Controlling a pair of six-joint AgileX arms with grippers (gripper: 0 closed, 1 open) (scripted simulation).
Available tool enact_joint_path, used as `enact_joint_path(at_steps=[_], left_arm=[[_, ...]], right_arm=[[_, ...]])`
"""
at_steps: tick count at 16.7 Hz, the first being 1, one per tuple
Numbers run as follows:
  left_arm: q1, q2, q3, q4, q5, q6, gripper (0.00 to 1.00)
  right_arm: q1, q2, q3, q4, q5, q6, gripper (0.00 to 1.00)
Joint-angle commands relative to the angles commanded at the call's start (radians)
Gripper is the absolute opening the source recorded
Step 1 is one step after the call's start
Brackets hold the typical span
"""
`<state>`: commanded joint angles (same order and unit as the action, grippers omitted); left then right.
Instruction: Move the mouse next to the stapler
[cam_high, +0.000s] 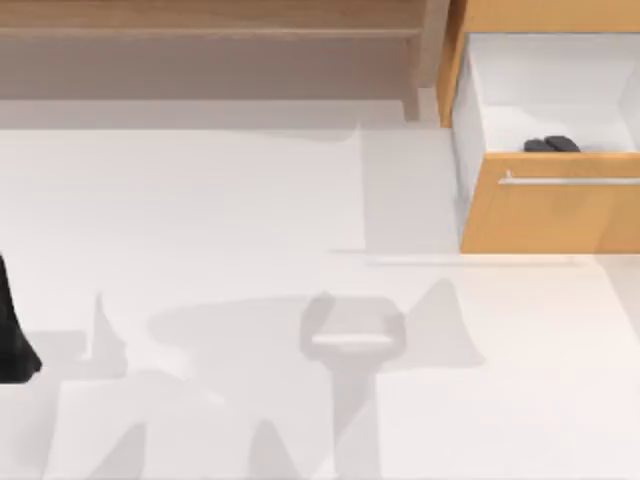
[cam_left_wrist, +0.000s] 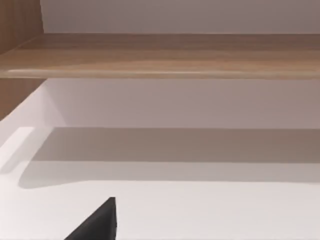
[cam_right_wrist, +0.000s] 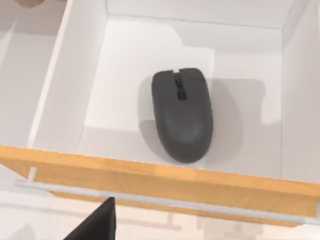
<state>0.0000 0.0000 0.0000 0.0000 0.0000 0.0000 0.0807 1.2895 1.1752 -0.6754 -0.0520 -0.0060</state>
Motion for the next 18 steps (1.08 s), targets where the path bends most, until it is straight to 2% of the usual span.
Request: enact_joint_path(at_steps=[10, 14, 18], left_arm=[[0.000, 0.000, 0.000, 0.000, 0.000, 0.000, 1.00], [0.000, 0.000, 0.000, 0.000, 0.000, 0.000, 1.00], [0.000, 0.000, 0.000, 0.000, 0.000, 0.000, 1.00]], right_arm=[[0.037, 0.879, 0.749, -0.387, 0.030, -0.094, 1.00], [0.042, 1.082, 0.912, -0.474, 0.038, -0.123, 1.00], [0.041, 1.134, 0.952, -0.496, 0.040, -0.129, 1.00]])
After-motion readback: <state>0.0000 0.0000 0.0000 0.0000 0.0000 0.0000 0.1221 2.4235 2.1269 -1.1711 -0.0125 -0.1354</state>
